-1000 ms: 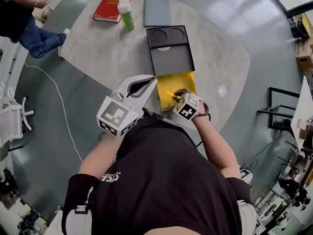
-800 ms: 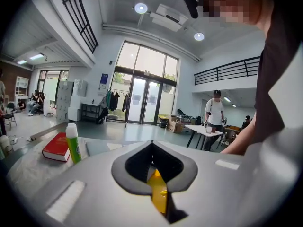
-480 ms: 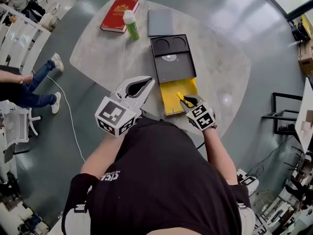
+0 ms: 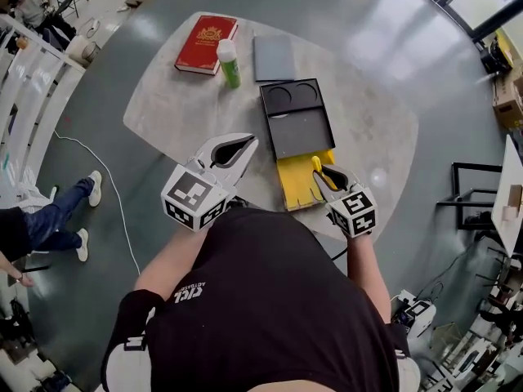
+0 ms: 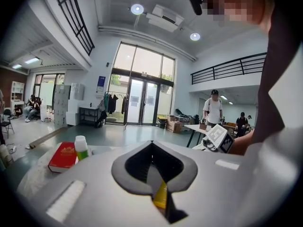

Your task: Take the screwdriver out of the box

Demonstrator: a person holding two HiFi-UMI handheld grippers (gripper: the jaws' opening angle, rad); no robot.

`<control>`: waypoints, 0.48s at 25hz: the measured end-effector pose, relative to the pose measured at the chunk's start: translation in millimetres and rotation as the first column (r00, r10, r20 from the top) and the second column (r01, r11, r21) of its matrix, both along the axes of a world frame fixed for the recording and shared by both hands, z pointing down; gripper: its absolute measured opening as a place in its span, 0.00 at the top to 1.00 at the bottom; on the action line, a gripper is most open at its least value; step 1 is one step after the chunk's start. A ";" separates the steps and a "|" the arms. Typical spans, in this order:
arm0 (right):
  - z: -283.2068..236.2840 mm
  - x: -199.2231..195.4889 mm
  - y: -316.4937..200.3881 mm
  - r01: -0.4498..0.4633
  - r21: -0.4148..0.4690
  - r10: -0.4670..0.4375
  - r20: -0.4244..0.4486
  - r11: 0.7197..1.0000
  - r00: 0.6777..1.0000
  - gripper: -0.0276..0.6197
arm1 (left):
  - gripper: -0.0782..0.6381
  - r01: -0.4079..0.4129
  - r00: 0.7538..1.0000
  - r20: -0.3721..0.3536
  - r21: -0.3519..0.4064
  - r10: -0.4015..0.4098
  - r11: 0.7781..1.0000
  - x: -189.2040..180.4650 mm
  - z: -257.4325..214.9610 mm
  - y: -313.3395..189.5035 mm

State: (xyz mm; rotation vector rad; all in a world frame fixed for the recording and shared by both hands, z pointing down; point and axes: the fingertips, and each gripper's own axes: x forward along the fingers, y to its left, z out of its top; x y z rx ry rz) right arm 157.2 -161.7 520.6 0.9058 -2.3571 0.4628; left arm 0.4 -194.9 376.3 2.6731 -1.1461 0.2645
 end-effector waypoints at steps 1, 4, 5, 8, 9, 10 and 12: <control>-10.0 -1.5 -3.4 -0.018 0.014 0.017 0.028 1.000 0.999 0.83 | 0.89 -0.003 1.000 0.001 0.005 0.003 1.000 -2.4 -2.2 -2.0; -35.0 -6.6 -8.9 -0.061 0.039 0.056 0.128 0.997 0.990 0.83 | 0.89 -0.009 1.000 -0.003 0.021 0.010 1.000 -9.7 -9.2 -6.0; -43.2 -8.8 -10.1 -0.073 0.045 0.064 0.161 0.996 0.985 0.83 | 0.89 -0.011 1.000 -0.004 0.026 0.011 1.000 -12.1 -11.7 -7.2; -68.2 -14.4 -13.8 -0.099 0.072 0.080 0.233 0.992 0.969 0.83 | 0.89 -0.014 1.000 -0.003 0.034 0.014 0.999 -18.0 -18.3 -9.9; -75.5 -15.6 -14.7 -0.106 0.080 0.083 0.250 0.991 0.965 0.83 | 0.89 -0.016 1.000 -0.001 0.036 0.016 0.999 -19.4 -19.8 -10.3; -82.6 -16.4 -15.2 -0.113 0.087 0.086 0.267 0.990 0.960 0.83 | 0.89 -0.019 1.000 0.002 0.038 0.019 0.999 -20.2 -21.5 -10.5; -97.6 -17.4 -16.4 -0.126 0.101 0.090 0.304 0.987 0.948 0.83 | 0.89 -0.029 1.000 0.007 0.044 0.029 0.999 -20.2 -25.8 -10.9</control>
